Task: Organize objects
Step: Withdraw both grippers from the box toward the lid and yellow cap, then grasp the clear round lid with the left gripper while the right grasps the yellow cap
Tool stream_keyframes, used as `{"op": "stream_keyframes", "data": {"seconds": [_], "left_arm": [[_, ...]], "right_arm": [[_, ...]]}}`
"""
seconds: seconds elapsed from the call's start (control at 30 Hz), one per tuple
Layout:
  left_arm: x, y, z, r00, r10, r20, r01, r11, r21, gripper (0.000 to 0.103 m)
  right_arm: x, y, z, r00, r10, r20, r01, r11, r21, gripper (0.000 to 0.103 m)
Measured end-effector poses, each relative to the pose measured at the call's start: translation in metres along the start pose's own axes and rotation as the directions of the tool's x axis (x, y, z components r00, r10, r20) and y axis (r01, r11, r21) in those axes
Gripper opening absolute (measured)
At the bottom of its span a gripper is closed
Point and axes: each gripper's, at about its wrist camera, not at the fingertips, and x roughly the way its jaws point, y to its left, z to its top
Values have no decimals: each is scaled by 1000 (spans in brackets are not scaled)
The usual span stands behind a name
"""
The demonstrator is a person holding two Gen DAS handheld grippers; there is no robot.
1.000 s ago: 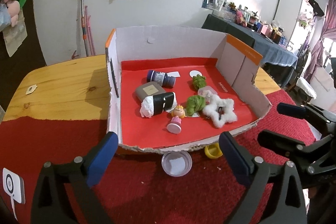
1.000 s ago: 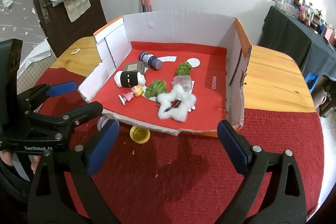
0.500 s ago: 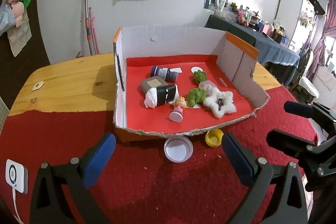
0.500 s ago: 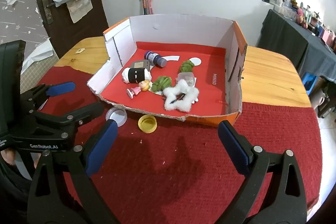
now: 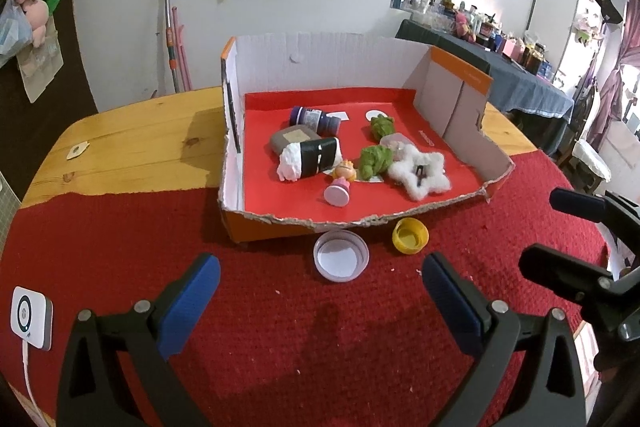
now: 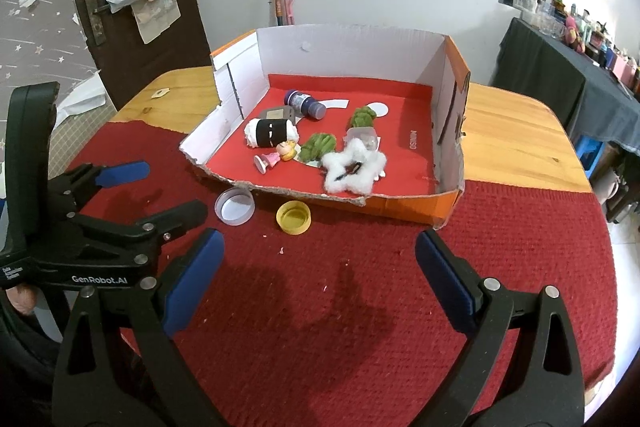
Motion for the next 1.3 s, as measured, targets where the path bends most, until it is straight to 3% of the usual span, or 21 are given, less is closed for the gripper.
{"op": "stream_keyframes", "data": {"seconds": [0.57,0.7,0.97,1.3], "left_arm": [[12,3,-6,1000,14,-26,-14,1000,4,103],[21,5,-8,999,14,-46,-13,1000,12,95],[38,5,-14,996,-4,-90,6,1000,26,81],[52,4,-14,993,-13,-121,18,999,40,76]], "right_arm": [[6,-1,-6,1000,13,-15,-13,1000,4,98],[14,-3,-7,1000,12,-25,-12,1000,9,96],[37,-4,-11,997,28,-71,-26,1000,16,70],[64,-2,-10,992,48,-115,-47,999,16,59]]}}
